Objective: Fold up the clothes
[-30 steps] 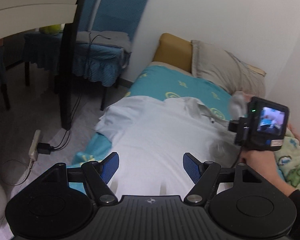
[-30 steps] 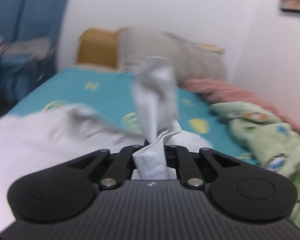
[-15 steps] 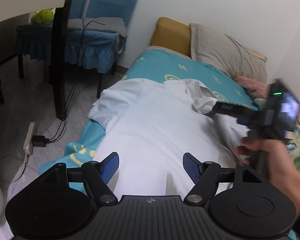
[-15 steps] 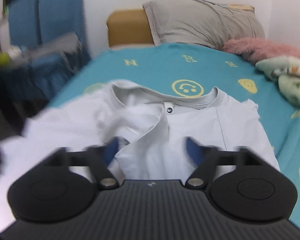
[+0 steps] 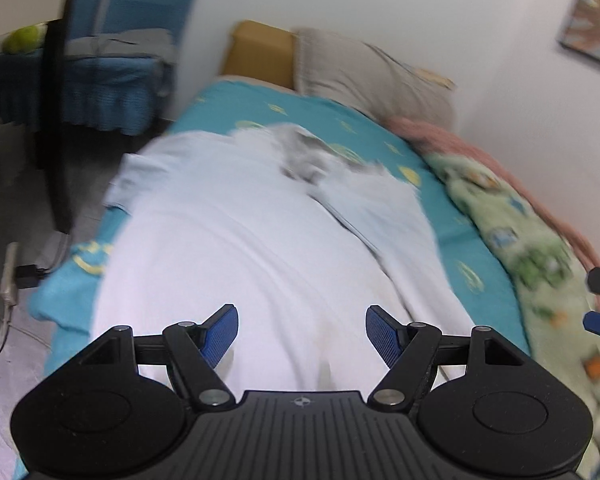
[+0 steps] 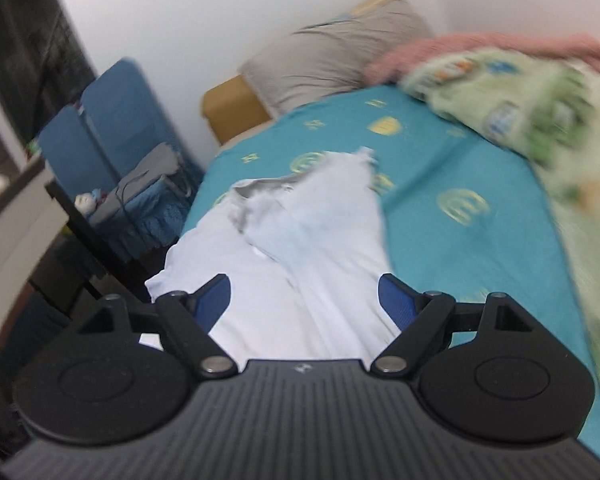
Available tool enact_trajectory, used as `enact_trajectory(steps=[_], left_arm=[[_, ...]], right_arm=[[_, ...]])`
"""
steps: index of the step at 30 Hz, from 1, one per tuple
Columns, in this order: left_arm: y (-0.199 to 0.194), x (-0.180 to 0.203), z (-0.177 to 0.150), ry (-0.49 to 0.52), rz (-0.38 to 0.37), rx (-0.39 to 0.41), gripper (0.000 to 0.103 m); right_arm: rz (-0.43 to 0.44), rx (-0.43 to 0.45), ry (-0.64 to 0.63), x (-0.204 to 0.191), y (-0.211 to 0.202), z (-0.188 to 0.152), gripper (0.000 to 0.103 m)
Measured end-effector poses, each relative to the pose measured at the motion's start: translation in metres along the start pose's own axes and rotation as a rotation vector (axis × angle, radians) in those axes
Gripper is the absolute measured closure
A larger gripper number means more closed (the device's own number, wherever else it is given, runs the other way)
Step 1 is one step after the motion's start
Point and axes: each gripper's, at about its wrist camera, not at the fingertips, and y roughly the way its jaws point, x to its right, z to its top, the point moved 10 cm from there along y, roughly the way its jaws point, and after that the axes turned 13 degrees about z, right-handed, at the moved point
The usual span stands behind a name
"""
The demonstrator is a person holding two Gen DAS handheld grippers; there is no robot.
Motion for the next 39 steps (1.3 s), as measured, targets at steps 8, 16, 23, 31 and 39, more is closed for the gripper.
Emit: enact_trajectory(steps=[8, 16, 23, 31, 39], left_arm=[[-0.021, 0.092, -0.071, 0.185, -0.176, -0.091, 0.032], [-0.004, 0.146, -0.142, 0.461, -0.19, -0.154, 0.034], [0.007, 0.141, -0.165, 0.642, -0.106, -0.099, 0.037], [-0.013, 0.145, -0.129, 0.34, -0.242, -0.153, 0.038], [-0.013, 0.166, -0.148, 0.139, -0.45, -0.319, 0.05]], right_arm=[[0.096, 0.098, 0.187, 0.037, -0.07, -0.018, 0.02], [0.082, 0.114, 0.209, 0.058, -0.076, -0.017, 0.02], [0.107, 0.128, 0.213, 0.059, -0.083, -0.014, 0.02], [0.118, 0.228, 0.258, 0.087, -0.119, 0.007, 0.019], [0.174, 0.231, 0.368, 0.106, -0.12, 0.008, 0.018]])
